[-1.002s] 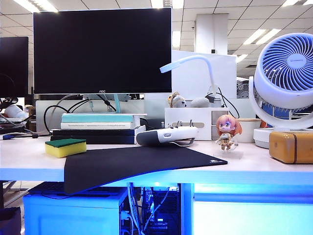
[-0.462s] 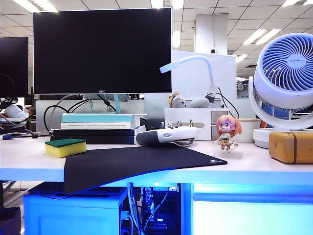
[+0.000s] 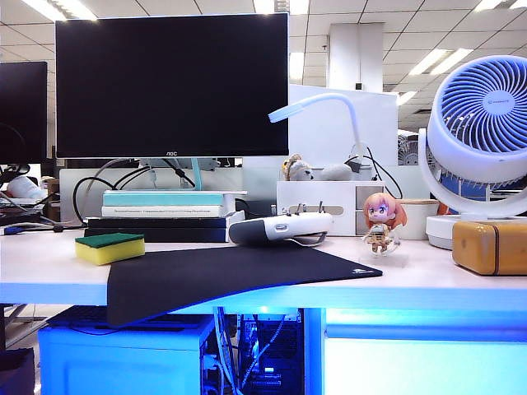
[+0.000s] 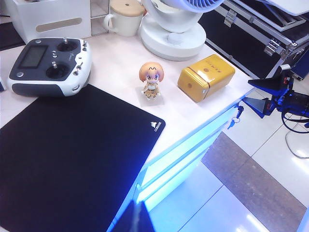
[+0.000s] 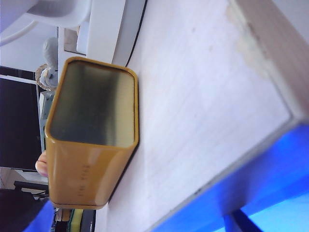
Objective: Open the drawer, place the cleaning sponge inside, then close the drawer.
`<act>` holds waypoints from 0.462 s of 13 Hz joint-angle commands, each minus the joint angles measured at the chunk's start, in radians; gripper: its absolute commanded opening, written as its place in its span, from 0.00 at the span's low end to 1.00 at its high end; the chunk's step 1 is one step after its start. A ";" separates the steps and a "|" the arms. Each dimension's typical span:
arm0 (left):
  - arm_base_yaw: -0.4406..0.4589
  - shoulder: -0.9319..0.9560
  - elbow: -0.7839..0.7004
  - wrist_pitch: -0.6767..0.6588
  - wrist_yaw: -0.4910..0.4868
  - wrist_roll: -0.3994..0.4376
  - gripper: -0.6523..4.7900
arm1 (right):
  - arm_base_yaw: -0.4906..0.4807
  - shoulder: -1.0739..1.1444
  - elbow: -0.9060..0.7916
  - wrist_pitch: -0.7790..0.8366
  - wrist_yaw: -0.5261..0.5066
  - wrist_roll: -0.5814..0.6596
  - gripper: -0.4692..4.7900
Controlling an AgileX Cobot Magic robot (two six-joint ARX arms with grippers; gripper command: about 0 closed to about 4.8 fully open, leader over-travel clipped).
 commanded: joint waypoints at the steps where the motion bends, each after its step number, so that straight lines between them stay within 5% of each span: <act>1: 0.000 -0.002 0.006 0.007 0.006 -0.002 0.11 | 0.000 0.018 0.008 0.001 0.074 -0.016 1.00; 6: 0.000 -0.002 0.006 0.006 0.006 -0.002 0.11 | 0.003 0.053 0.071 0.026 0.042 -0.009 1.00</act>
